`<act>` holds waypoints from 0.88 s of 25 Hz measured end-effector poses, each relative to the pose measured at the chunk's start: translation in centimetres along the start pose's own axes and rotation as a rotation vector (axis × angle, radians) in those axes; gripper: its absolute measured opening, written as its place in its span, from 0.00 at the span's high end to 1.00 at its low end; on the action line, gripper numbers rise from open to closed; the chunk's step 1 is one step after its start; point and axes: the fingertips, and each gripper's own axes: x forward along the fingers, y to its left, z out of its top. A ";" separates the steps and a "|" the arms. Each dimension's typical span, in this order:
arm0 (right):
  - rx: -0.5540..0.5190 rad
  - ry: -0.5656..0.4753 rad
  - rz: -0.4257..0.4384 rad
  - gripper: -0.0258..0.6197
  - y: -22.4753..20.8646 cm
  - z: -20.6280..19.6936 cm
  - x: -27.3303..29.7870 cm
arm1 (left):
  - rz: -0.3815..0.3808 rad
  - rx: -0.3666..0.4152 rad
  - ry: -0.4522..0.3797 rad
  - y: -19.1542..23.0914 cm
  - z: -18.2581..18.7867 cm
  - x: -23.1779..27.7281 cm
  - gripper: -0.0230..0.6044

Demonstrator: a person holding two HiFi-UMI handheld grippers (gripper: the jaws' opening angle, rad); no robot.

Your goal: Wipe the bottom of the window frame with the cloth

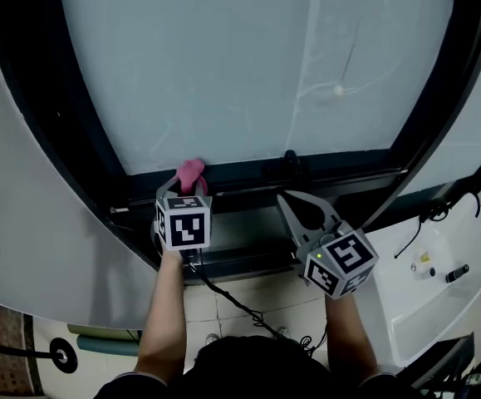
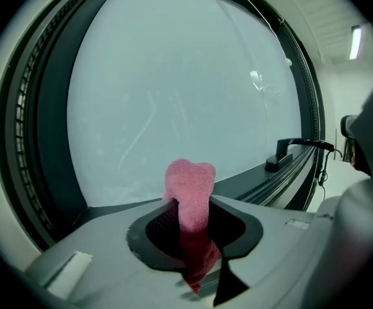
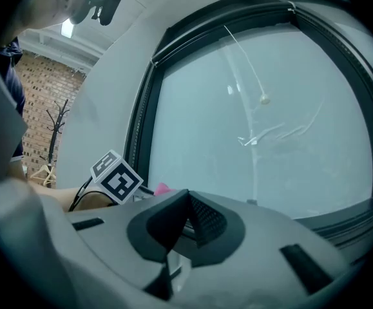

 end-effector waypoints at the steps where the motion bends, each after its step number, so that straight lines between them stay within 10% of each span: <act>1: -0.001 0.002 -0.009 0.95 -0.5 0.0 -0.4 | -0.016 -0.002 0.001 -0.9 0.2 0.2 0.78; 22: -0.025 0.007 -0.191 0.95 -9.2 0.3 -9.9 | -0.306 -0.043 -0.065 -17.4 4.3 2.6 0.78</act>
